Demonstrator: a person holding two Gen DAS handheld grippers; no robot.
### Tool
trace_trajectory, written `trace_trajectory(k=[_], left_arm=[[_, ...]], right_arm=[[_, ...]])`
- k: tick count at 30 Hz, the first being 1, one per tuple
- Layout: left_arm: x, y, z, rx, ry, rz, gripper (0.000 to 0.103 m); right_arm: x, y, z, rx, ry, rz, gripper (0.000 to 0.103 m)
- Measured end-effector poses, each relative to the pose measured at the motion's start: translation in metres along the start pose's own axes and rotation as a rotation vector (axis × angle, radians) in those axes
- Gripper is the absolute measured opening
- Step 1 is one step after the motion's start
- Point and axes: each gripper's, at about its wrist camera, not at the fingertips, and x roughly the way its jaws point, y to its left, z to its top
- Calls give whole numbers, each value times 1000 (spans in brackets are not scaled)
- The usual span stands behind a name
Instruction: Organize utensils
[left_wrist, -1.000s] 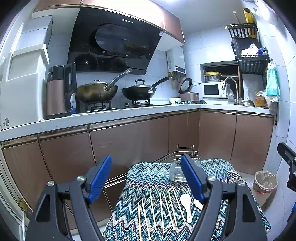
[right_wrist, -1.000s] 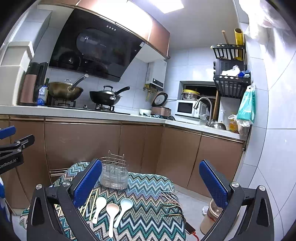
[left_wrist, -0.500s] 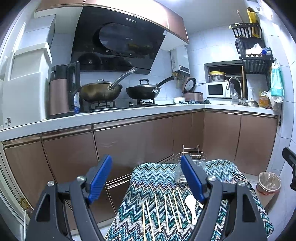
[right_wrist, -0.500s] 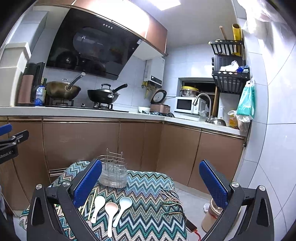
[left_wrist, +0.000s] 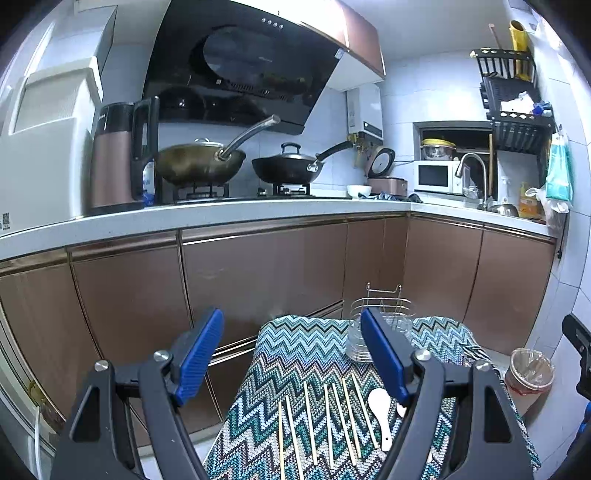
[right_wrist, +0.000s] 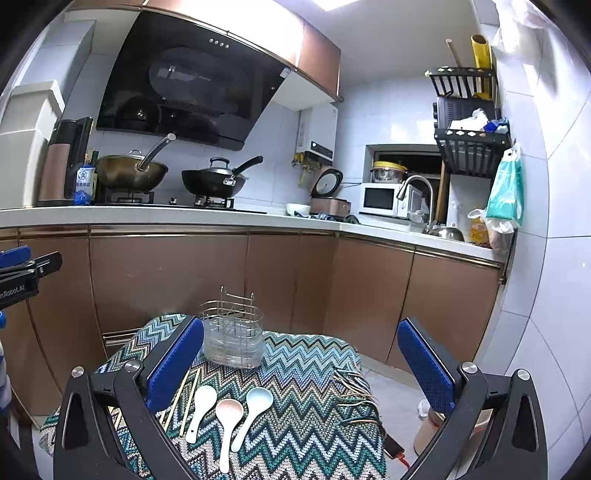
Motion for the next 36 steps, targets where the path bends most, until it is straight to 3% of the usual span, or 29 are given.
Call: trace_trajectory(k=[14, 24, 36], left_arm=[[29, 6, 4, -23, 27, 9, 76], [45, -2, 9, 18, 33, 20, 76], [88, -24, -5, 73, 112, 29, 76]], right_arm=[[21, -6, 0, 22, 2, 9, 103], [32, -6, 5, 19, 9, 15, 102], [77, -12, -19, 52, 104, 59, 97]])
